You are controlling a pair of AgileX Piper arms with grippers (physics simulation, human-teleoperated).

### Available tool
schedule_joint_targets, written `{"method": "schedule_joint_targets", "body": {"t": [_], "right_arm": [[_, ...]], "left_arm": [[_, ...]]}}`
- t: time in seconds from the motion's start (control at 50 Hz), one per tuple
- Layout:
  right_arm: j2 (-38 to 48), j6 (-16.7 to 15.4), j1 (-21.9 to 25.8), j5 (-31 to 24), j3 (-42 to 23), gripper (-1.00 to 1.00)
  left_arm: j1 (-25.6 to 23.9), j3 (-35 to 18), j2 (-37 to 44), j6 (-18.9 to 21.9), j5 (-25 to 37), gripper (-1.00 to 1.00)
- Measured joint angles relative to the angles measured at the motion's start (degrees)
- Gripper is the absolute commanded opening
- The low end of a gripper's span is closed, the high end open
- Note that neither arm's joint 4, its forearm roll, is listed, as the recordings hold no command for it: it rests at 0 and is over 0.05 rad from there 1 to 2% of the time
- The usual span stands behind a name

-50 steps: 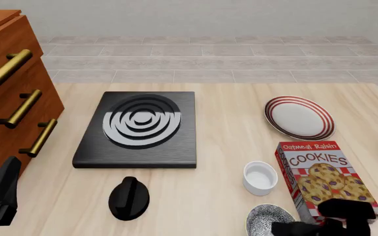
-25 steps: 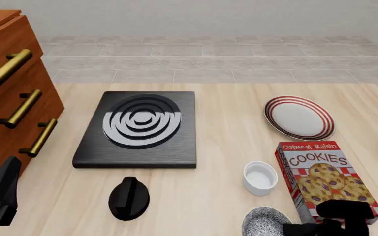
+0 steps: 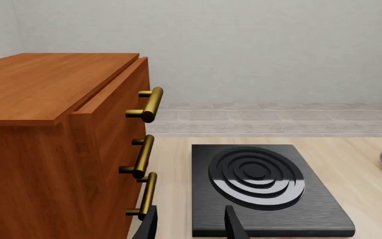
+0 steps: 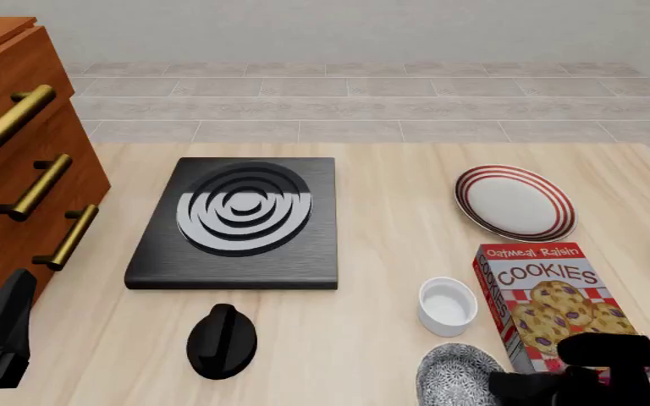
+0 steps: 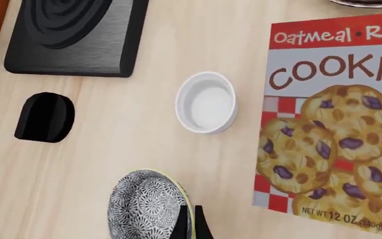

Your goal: Pick the akita bowl next to the ramekin and place it on the plate.

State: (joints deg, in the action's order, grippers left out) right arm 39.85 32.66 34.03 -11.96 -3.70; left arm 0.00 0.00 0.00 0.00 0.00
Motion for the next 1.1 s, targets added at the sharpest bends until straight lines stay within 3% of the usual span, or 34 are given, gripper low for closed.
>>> {"method": "schedule_joint_targets", "body": {"t": [0.54,1.1], "right_arm": [[-7.08,-1.23,-3.43,-8.81,-7.39,-1.0],[-4.34,-5.43,-11.0,-7.33,-12.72,-1.0]], "left_arm": [[0.0,0.0,0.0,0.0,0.0,1.0],[0.0,0.0,0.0,0.0,0.0,1.0]]}}
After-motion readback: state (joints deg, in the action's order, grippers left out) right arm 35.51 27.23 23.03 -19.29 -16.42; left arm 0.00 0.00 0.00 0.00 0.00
